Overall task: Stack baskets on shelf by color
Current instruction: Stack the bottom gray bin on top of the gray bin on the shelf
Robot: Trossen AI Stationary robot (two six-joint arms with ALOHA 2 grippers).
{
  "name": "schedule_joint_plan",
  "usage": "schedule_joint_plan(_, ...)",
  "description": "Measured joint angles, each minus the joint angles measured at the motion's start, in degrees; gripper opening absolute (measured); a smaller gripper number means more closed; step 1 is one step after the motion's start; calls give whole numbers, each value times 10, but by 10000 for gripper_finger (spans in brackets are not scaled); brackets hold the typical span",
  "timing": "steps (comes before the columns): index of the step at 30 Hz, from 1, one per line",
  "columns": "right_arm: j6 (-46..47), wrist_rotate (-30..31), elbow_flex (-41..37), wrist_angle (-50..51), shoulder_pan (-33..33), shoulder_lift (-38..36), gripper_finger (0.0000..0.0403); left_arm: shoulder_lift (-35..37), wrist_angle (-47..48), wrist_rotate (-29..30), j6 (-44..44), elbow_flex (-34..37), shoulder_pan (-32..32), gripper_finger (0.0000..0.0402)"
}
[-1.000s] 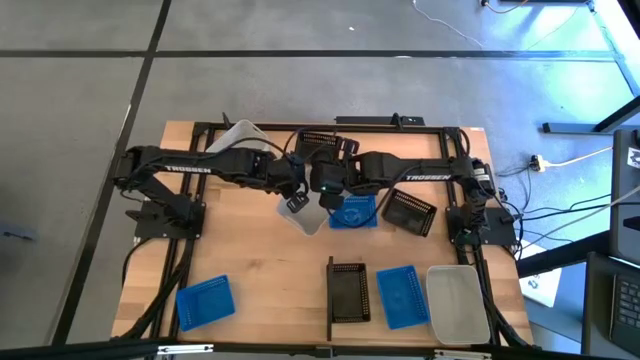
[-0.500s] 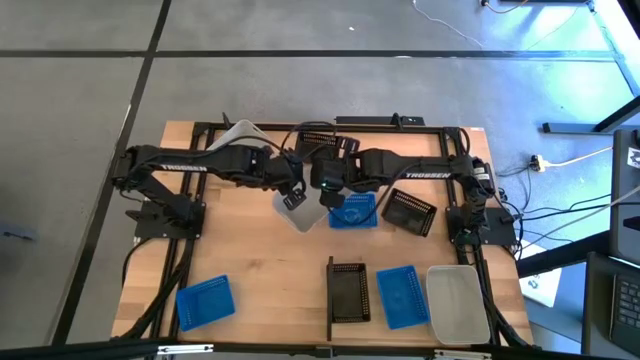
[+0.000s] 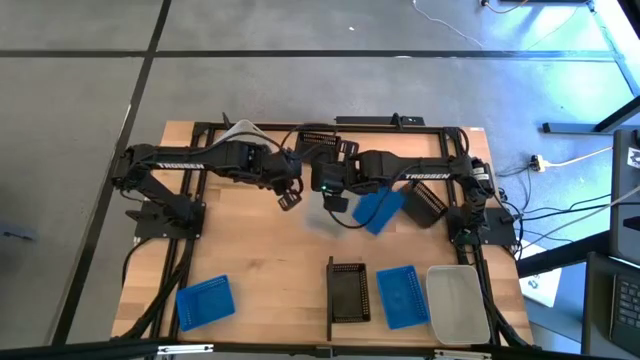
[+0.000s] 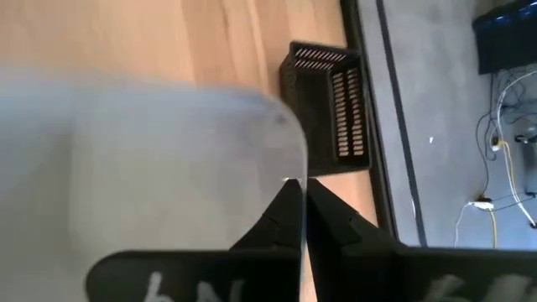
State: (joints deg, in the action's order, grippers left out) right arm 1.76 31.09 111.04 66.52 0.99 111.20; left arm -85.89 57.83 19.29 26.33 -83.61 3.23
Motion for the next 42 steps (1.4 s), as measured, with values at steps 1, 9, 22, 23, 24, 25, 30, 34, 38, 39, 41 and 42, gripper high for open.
schedule_joint_plan(1,3,3,0,-4,-1,0,1,0,-1,5,2,0,-1,57)
schedule_joint_plan(9,14,5,0,-3,-1,0,0,0,2,17,5,0,-1,57)
schedule_joint_plan(22,178,5,7,99,-1,-6,0,24,13,69,5,1,-9,57)
schedule_joint_plan(23,199,5,12,123,0,-9,0,28,14,71,5,0,-10,57)
schedule_joint_plan(24,220,6,19,141,1,-12,0,31,16,72,5,0,-12,57)
schedule_joint_plan(25,239,7,28,158,3,-16,0,35,20,71,5,1,-13,57)
schedule_joint_plan(30,340,18,105,239,17,-31,0,56,32,87,1,0,-19,57)
schedule_joint_plan(34,415,20,158,231,28,-64,0,61,35,101,0,1,-28,57)
schedule_joint_plan(38,491,26,177,235,40,-103,0,65,34,106,-15,0,-41,57)
schedule_joint_plan(39,507,25,177,236,42,-114,0,64,34,106,-20,0,-44,57)
schedule_joint_plan(41,534,21,177,235,47,-135,0,64,34,106,-37,0,-51,57)
schedule_joint_plan(42,544,14,176,236,50,-145,0,64,34,108,-44,0,-54,57)
